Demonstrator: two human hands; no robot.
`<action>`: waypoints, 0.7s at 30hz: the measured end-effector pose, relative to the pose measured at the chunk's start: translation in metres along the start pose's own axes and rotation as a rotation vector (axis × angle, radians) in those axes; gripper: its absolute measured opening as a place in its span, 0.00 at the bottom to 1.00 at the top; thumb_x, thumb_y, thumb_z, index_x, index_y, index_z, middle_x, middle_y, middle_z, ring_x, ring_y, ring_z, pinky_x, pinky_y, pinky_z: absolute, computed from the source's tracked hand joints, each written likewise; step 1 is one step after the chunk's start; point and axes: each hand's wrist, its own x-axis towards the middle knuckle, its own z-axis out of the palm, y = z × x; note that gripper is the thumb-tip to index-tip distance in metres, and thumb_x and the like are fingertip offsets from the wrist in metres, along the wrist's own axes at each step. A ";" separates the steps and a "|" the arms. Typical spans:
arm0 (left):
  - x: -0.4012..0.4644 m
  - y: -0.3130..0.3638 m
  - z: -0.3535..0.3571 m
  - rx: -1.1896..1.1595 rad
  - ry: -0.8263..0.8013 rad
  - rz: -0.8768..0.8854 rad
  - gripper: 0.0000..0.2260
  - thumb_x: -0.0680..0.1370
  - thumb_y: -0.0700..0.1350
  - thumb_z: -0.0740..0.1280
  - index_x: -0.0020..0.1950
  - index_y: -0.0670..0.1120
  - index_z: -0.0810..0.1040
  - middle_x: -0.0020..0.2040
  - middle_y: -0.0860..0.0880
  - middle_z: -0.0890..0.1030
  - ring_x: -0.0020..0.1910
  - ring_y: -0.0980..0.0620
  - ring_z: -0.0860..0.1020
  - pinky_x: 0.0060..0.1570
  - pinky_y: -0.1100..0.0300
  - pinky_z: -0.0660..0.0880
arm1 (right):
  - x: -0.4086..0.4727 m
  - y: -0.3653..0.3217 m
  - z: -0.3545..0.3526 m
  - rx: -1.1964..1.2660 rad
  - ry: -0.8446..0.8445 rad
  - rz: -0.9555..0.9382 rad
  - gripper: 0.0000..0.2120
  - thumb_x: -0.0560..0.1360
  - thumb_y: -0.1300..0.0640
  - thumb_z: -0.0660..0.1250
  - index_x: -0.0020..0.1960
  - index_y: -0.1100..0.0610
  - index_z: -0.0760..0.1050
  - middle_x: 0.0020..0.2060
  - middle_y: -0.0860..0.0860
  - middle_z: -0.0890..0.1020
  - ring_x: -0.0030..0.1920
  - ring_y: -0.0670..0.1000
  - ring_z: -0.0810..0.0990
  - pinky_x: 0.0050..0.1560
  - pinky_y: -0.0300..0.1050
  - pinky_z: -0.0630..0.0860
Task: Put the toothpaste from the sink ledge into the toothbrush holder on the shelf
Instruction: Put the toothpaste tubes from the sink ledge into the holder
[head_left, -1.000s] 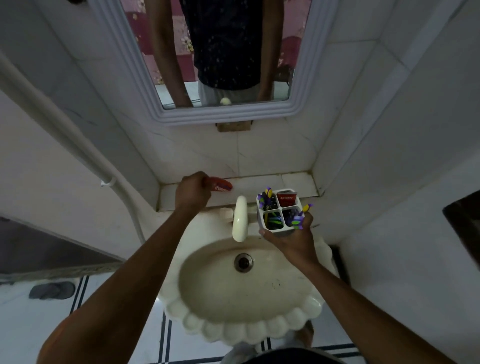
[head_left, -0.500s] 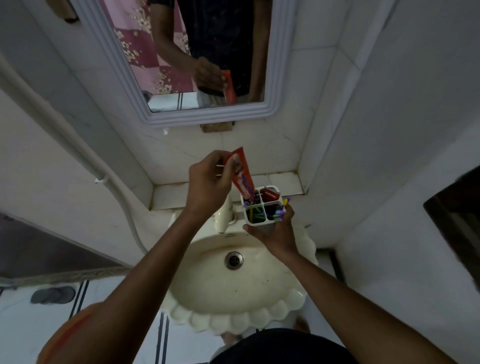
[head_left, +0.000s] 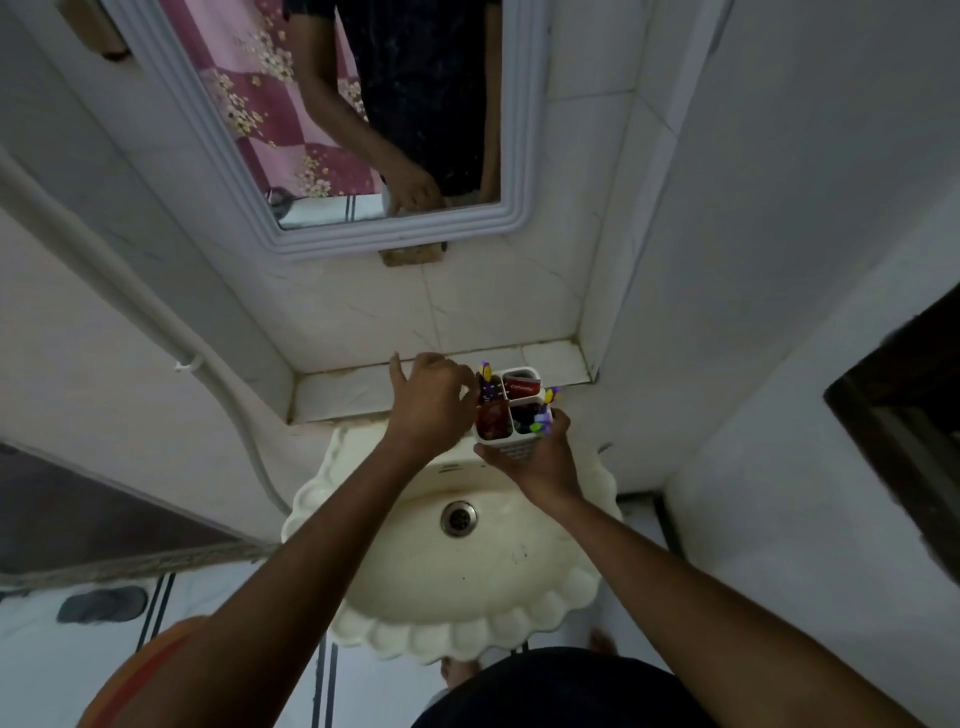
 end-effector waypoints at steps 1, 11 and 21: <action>-0.002 0.001 0.002 0.023 -0.031 0.011 0.08 0.84 0.50 0.67 0.58 0.51 0.85 0.61 0.51 0.85 0.77 0.45 0.69 0.79 0.29 0.45 | -0.001 -0.001 -0.001 -0.005 0.007 0.004 0.63 0.55 0.23 0.86 0.77 0.47 0.59 0.68 0.46 0.84 0.65 0.49 0.87 0.63 0.56 0.87; -0.001 0.003 0.013 0.067 -0.108 0.071 0.13 0.81 0.60 0.67 0.48 0.52 0.85 0.57 0.55 0.83 0.73 0.48 0.70 0.78 0.27 0.44 | -0.005 -0.015 -0.004 -0.029 -0.001 -0.013 0.58 0.57 0.21 0.84 0.74 0.46 0.61 0.64 0.43 0.85 0.61 0.47 0.87 0.59 0.56 0.88; 0.011 -0.015 0.012 -0.236 0.056 -0.025 0.12 0.84 0.58 0.64 0.54 0.55 0.85 0.57 0.58 0.85 0.67 0.50 0.78 0.78 0.31 0.57 | -0.010 -0.024 0.016 0.015 0.135 0.014 0.71 0.55 0.27 0.89 0.84 0.46 0.53 0.76 0.47 0.79 0.72 0.51 0.82 0.67 0.55 0.85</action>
